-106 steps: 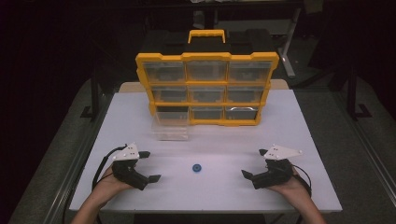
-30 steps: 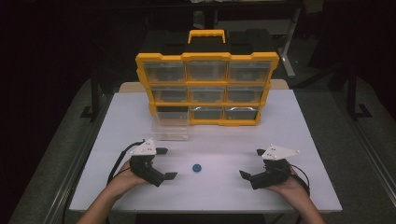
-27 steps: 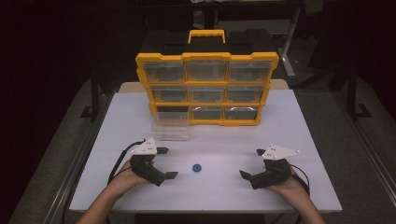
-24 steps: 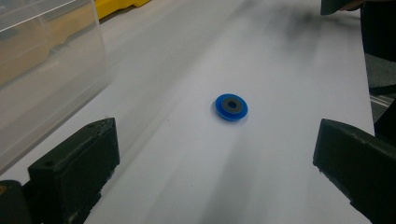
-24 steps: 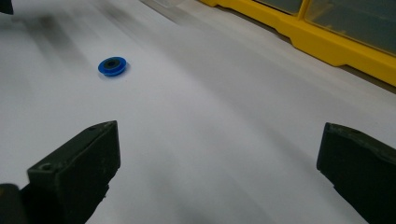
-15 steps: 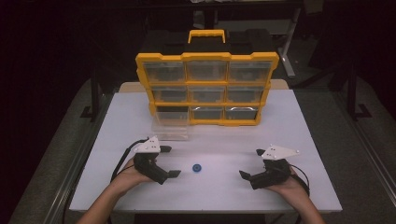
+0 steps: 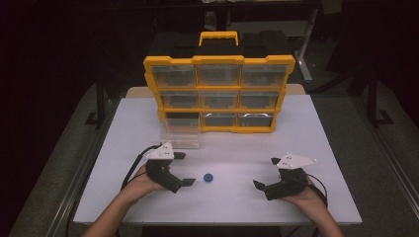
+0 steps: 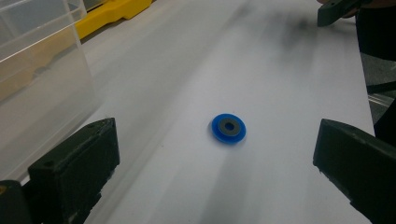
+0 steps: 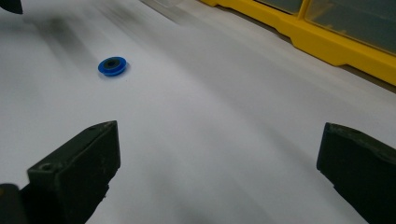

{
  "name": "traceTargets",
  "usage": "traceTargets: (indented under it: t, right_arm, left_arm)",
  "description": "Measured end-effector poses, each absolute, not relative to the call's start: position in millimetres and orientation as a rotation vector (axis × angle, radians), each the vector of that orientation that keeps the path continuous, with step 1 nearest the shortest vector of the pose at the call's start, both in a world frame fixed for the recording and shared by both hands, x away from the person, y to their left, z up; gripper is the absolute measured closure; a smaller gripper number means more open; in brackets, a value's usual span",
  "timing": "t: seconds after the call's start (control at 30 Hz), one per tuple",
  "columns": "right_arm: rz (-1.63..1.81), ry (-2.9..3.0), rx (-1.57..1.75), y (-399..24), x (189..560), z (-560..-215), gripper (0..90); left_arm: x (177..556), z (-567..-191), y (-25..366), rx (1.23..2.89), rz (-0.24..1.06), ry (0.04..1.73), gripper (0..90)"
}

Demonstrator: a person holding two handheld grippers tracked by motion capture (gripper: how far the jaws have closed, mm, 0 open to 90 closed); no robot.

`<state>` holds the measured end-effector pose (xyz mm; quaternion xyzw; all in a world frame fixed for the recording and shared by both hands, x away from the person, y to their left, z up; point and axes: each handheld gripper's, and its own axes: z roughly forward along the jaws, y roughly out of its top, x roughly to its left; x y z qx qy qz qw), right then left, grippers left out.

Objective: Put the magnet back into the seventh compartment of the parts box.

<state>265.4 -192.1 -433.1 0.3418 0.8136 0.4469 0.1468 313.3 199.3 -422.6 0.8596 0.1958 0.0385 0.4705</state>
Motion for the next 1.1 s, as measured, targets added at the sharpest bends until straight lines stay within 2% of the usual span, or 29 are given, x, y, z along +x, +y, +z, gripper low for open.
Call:
traceTargets:
  t: [1.1]
  right_arm:
    - [1.284,2.346,0.982,-191.6,265.2,-433.4,0.0]
  left_arm:
    - [324.6,-419.4,169.8,2.116,0.084,0.422,0.0]
